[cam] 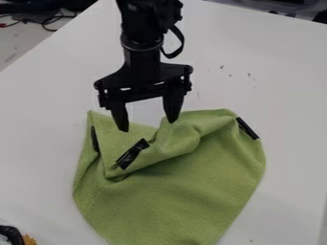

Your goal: Fold the fabric over

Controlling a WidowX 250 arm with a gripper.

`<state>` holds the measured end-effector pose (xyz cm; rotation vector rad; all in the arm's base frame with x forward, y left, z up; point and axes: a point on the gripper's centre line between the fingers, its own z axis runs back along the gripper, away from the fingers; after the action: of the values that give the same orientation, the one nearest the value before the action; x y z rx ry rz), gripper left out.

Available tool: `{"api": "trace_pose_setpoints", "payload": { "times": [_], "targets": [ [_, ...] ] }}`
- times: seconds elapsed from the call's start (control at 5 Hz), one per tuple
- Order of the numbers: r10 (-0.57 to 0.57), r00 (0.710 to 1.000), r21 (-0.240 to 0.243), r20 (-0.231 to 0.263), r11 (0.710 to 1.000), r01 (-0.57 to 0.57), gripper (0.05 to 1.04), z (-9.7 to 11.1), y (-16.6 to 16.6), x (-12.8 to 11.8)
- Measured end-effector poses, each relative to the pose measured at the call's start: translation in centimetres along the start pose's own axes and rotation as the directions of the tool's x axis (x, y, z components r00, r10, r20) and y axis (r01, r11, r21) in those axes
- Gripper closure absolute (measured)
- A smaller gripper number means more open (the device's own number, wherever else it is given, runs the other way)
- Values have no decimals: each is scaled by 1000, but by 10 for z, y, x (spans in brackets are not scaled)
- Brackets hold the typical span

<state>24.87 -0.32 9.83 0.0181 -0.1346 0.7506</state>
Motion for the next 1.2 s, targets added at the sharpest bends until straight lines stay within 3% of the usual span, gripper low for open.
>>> {"api": "trace_pose_setpoints", "payload": {
  "times": [0.8, 1.2],
  "targets": [
    [42, 999, 69, -20, 997, -40, 83, -30, 37, 16],
    [4, 989, 44, -150, 999, 3, 83, -68, 17, -6]
  ]
}}
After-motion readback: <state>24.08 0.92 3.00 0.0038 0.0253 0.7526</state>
